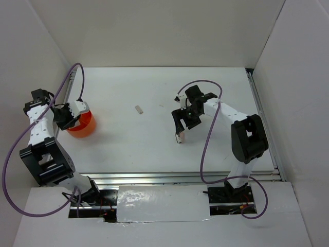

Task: Sort the stationery into containers
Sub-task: Place the stationery in the storage box.

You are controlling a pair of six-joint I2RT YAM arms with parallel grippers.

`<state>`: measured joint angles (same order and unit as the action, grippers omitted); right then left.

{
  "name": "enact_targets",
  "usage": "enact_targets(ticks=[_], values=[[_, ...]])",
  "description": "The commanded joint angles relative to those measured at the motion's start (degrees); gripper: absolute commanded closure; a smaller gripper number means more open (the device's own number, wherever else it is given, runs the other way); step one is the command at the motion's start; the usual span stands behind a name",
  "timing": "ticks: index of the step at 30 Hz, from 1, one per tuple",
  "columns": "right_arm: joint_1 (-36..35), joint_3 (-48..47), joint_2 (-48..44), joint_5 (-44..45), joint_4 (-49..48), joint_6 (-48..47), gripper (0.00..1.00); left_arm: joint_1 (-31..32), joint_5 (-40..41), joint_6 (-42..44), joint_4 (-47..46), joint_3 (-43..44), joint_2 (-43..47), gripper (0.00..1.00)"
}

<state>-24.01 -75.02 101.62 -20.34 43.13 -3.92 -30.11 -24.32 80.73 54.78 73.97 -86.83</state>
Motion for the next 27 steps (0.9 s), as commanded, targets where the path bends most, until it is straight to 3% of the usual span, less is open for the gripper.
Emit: enact_targets(ticks=[1,6,13,17,21,27], values=[[-0.42,-2.41,0.33,-0.05,1.25,-0.30,0.14,-0.04,-1.52,-0.22,-1.52,1.17,0.16,0.60],[-0.51,-2.41,0.51,0.12,1.42,-0.12,0.13,-0.04,-2.05,-0.83,-2.66,-0.14,1.48,0.50],[-0.42,-0.57,-0.20,2.22,0.64,0.32,0.13,-0.04,-7.57,-3.12,-1.35,1.52,5.78,0.50],[-0.25,-0.21,0.68,4.08,0.11,1.72,0.13,0.75,-14.25,-12.74,-7.55,-0.40,13.41,0.48],[-0.25,-1.26,4.28,1.72,0.90,2.78,0.14,2.24,-15.06,-21.46,-15.40,-7.17,20.02,0.41],[-0.25,-1.44,7.35,0.12,0.46,3.22,0.16,4.53,-17.60,-26.14,-19.80,-13.41,27.23,0.38]])
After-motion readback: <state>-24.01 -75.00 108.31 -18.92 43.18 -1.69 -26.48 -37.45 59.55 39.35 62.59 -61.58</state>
